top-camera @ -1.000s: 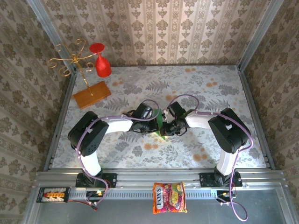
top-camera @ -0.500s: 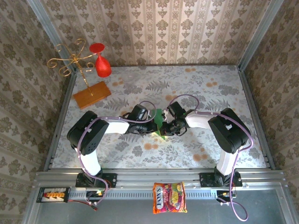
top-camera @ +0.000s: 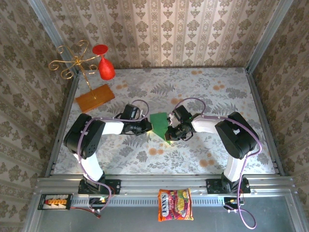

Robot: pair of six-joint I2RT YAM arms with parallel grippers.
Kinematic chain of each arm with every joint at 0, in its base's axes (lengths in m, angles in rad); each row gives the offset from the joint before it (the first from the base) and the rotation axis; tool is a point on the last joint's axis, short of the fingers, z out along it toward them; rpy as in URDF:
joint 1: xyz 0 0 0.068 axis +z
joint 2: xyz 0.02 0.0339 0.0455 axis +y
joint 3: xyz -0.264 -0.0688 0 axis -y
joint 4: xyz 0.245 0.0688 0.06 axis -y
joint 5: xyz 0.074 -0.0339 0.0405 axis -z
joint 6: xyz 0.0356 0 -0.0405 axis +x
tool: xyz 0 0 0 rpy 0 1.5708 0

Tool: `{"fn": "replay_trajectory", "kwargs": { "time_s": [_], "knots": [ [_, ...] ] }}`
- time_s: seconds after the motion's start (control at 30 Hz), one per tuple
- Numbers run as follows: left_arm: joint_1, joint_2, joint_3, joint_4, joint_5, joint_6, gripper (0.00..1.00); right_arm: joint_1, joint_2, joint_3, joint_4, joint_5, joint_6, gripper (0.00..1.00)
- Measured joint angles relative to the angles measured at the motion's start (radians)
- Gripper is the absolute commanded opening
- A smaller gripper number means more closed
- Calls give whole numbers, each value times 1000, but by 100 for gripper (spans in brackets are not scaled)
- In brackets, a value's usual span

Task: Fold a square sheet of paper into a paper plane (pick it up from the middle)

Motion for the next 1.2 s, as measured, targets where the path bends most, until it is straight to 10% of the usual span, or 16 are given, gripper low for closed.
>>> {"fn": "replay_trajectory", "kwargs": {
  "time_s": [0.33, 0.77, 1.03, 1.2],
  "knots": [
    [91, -82, -13, -80, -102, 29, 7, 0, 5, 26, -18, -2, -56, 12],
    [90, -417, -144, -91, -196, -8, 51, 3, -349, -77, 116, 171, 38, 58],
    [74, -517, -197, -90, -204, -16, 97, 18, -407, -154, 161, 291, 192, 54],
    [62, -532, -237, -46, -182, -33, 100, 65, -363, -135, 166, 274, 248, 45]
  ]
}}
